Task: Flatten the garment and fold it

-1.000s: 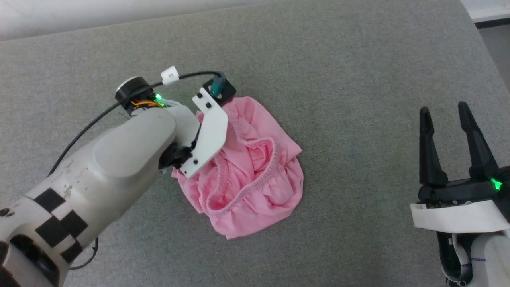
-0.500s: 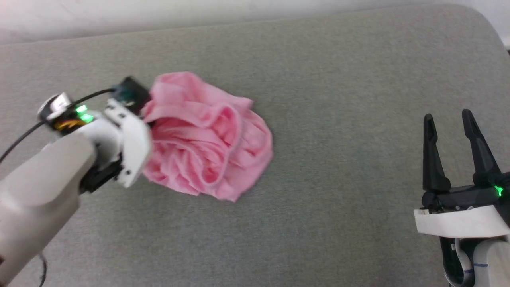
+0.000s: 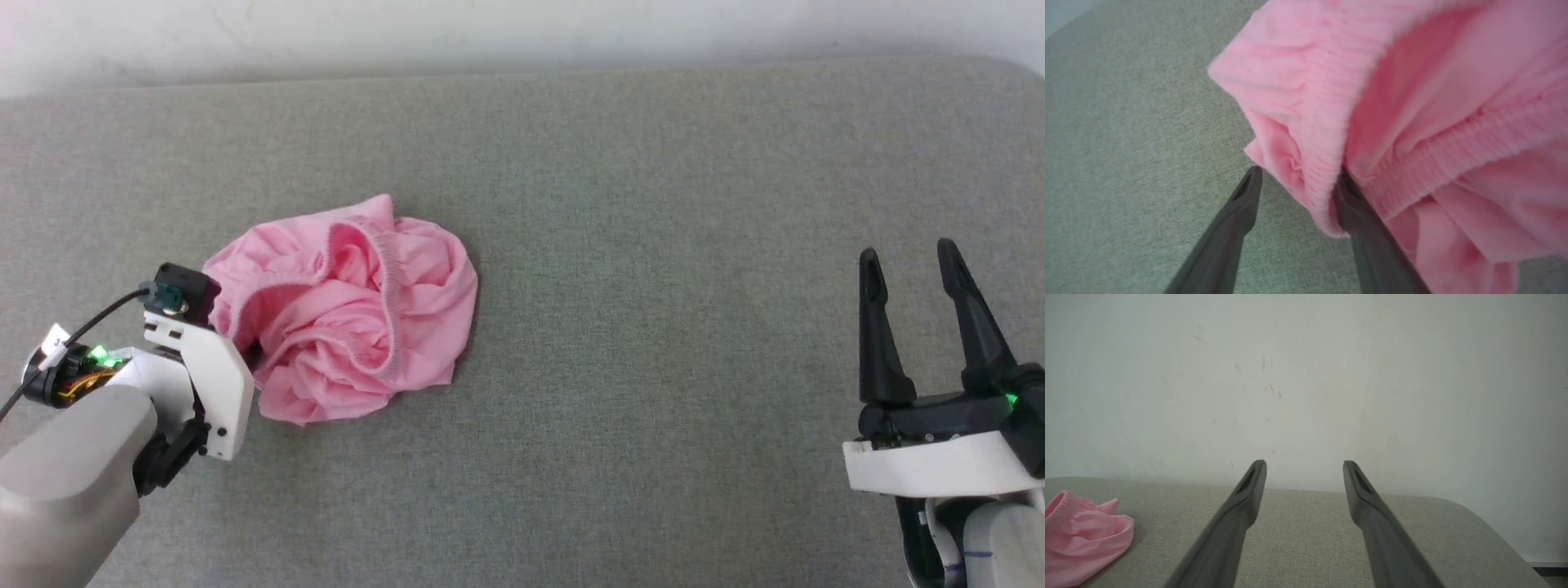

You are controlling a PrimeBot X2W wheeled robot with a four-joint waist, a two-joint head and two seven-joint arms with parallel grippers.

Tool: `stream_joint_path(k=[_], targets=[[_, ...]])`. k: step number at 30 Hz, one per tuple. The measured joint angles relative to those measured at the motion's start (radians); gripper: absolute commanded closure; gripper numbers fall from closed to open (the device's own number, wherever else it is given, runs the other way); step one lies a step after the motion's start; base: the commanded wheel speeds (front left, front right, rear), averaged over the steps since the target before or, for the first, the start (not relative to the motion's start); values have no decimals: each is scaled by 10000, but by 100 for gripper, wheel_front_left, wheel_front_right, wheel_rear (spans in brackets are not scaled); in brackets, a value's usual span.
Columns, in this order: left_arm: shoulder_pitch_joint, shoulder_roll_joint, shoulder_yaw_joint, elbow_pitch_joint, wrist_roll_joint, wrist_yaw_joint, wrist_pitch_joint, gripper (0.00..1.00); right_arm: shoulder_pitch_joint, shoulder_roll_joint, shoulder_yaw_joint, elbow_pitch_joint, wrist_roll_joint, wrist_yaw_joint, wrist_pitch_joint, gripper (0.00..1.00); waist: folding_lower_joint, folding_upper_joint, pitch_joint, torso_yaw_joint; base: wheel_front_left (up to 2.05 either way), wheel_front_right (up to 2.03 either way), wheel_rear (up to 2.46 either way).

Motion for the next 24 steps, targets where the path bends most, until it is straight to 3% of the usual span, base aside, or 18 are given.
stream_joint_path(k=[4,10,12,17,24], targets=[[-80,100,-35,-150,416,-33,-407,0,273,0,-2,33,-79,0,0,0,0,0,-320,75,0,0,0],[-1020,761,-79,-1442,1016,-79,-123,0,543,2,-56,33,-90,0,0,0,0,1,-755,161,0,0,0],[-1501,1049,-153,-2500,1175,-251,533,0,652,0,-59,31,-102,0,0,0,-1,1,-960,221,0,0,0],[-1992,1062,-581,-3743,1020,-976,2196,0,706,2,-33,13,-102,0,0,0,0,0,-1068,322,0,0,0],[-2401,468,-1285,-4426,725,-1701,4153,0,654,2,54,8,-102,0,0,0,1,1,-857,183,0,0,0]])
